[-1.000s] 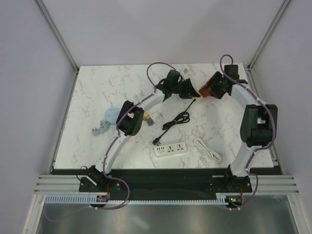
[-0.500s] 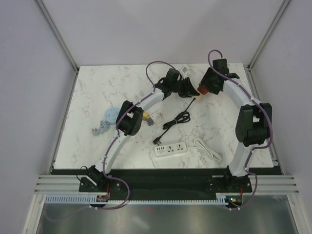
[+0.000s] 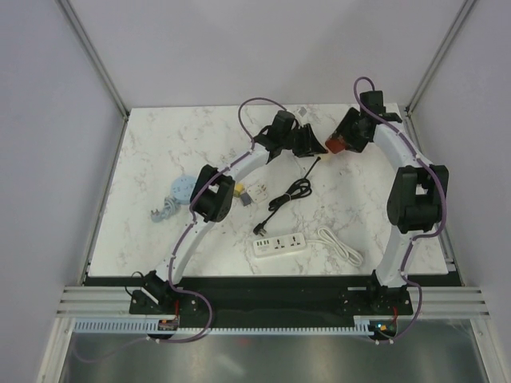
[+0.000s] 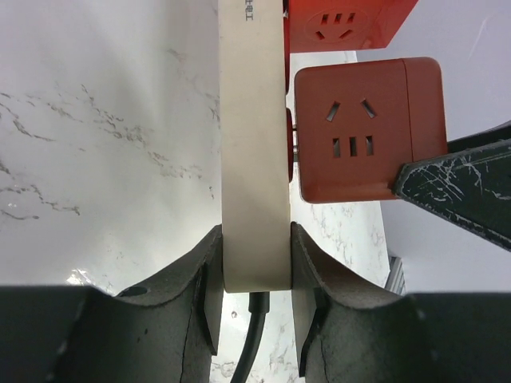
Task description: Pull the plug off the socket
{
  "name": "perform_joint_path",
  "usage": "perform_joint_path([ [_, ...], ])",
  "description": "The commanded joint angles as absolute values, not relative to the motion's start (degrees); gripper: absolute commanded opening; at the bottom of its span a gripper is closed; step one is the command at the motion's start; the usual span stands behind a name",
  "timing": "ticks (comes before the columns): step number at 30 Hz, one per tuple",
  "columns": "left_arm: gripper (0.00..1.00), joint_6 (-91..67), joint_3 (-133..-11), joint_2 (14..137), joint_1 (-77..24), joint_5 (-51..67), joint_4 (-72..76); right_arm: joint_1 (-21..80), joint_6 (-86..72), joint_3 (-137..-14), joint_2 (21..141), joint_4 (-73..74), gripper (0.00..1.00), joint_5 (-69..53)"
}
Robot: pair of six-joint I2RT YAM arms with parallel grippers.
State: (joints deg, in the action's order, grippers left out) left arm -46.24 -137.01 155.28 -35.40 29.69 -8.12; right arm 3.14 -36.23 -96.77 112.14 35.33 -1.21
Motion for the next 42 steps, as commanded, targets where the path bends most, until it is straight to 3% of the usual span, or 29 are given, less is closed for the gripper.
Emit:
perform_joint_path([
  [1,0.02,-43.9,-137.1,157.3,-33.9,24.4,-14.0,-1.6,-40.7,-96.5,106.6,27.7,0.00,-10.4],
  [10,0.02,-43.7,-137.6,157.7,-33.9,24.1,-14.5,-2.5,-41.5,-94.2,106.1,25.9,0.00,-10.9],
  [14,0.02,-42.8,-138.2,157.6,-34.3,22.7,-15.5,5.6,-31.9,-99.7,106.3,32.7,0.00,7.9],
  [20,0.02,-39.8,-138.8,156.6,-34.7,18.3,-18.5,15.1,-26.9,-101.8,106.4,35.5,0.00,26.1],
  [23,0.02,-40.5,-139.3,157.4,-34.5,19.0,-18.5,12.8,-28.2,-99.7,104.7,35.2,0.00,23.7],
  [27,0.02,-42.9,-140.0,159.3,-33.9,21.1,-17.8,5.5,-33.3,-93.8,100.7,31.3,0.00,9.1],
  [32,0.02,-42.5,-140.3,159.2,-33.9,24.2,-16.3,4.1,-31.5,-94.3,101.5,30.8,0.00,4.1],
  [34,0.02,-41.9,-139.8,158.7,-33.9,25.0,-16.1,2.8,-30.4,-97.2,105.4,32.1,0.17,-2.6],
  [35,0.02,-41.9,-139.6,158.6,-33.9,26.2,-15.4,2.4,-30.1,-97.5,106.7,31.8,0.39,-4.7],
  [37,0.02,-42.2,-139.0,158.4,-33.8,28.3,-14.3,1.9,-28.8,-97.9,109.1,30.4,0.54,-8.1],
  [38,0.02,-42.4,-139.0,158.4,-33.9,28.8,-14.0,2.0,-28.4,-98.0,109.9,30.1,0.71,-8.8],
  [42,0.02,-42.4,-139.0,158.4,-33.8,29.9,-13.1,2.1,-27.2,-97.5,113.3,28.1,0.91,-12.1],
])
